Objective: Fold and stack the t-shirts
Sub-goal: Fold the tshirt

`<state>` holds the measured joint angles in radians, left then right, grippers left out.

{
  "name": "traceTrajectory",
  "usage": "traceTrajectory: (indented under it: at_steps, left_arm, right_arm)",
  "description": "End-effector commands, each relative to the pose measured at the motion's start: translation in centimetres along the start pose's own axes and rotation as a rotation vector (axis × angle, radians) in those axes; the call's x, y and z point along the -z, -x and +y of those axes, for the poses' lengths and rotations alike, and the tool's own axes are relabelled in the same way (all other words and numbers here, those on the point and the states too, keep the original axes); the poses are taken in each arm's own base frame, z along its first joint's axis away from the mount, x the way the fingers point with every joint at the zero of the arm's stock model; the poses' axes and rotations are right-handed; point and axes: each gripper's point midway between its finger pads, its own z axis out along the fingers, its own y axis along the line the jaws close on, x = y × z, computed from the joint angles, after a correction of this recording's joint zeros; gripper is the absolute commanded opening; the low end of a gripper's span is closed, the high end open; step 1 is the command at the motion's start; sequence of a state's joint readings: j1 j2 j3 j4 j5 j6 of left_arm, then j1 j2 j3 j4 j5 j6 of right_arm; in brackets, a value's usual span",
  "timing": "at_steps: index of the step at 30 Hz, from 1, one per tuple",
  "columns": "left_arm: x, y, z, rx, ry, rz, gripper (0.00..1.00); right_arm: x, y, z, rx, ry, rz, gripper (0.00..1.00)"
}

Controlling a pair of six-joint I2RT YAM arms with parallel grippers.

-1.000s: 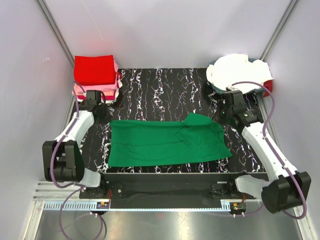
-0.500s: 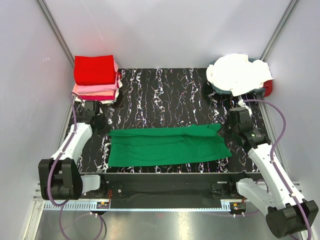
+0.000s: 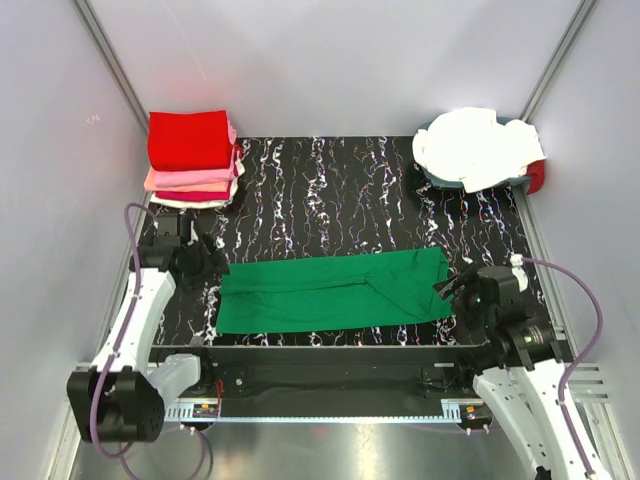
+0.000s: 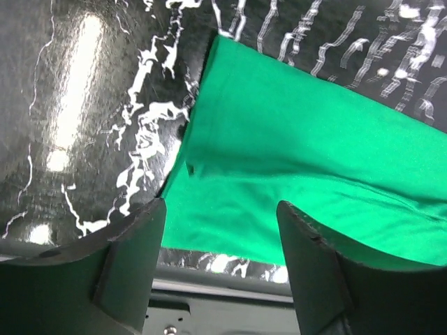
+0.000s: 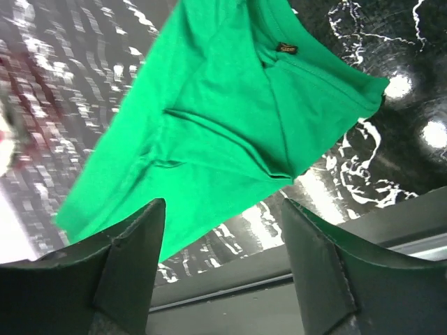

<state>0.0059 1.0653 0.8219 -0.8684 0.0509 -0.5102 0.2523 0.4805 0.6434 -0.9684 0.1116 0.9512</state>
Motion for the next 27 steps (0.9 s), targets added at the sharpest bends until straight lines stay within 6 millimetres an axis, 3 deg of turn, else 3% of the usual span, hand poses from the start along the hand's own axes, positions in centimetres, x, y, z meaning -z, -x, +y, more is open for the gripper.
traceTrajectory:
  at_steps: [1, 3, 6, 8, 10, 12, 13, 16, 19, 27]
  left_arm:
    - [2.0, 0.9, -1.7, 0.003, -0.099, -0.071, 0.70]
    - [1.9, 1.7, -2.7, -0.010, -0.146, -0.103, 0.69]
    - [1.5, 3.4, -4.3, -0.051, -0.190, -0.100, 0.61]
    - [1.0, 3.7, -4.1, -0.064, -0.161, -0.072, 0.59]
    - [1.2, 3.8, -4.3, -0.112, -0.155, -0.075, 0.59]
    - [1.3, 3.8, -4.0, -0.134, -0.146, -0.088, 0.59]
    - [1.0, 3.3, -3.5, -0.151, -0.137, -0.082, 0.59]
    - [0.6, 2.7, -2.5, -0.146, -0.106, -0.098, 0.59]
    - [1.1, 3.0, -3.3, -0.169, -0.160, -0.125, 0.58]
    - [0.9, 3.1, -3.3, -0.173, -0.154, -0.128, 0.57]
  right_arm:
    - [0.5, 0.7, 1.1, -0.060, 0.070, -0.042, 0.75]
    - [-0.5, 0.1, 2.8, 0.012, 0.111, 0.020, 0.72]
    - [-3.4, -0.5, 6.3, 0.114, 0.147, 0.151, 0.59]
    - [-6.5, -0.8, 6.8, 0.184, 0.088, 0.223, 0.56]
    - [-7.9, 0.1, 8.8, 0.225, 0.109, 0.224, 0.54]
    - [-10.3, 0.0, 8.9, 0.259, 0.068, 0.261, 0.49]
    - [-10.8, 0.8, 10.3, 0.267, 0.091, 0.247, 0.46]
    - [-13.3, 0.3, 11.1, 0.279, 0.080, 0.300, 0.40]
    - [-15.5, -0.7, 10.5, 0.280, 0.036, 0.357, 0.38]
    - [-17.1, -4.1, 8.8, 0.317, -0.027, 0.440, 0.37]
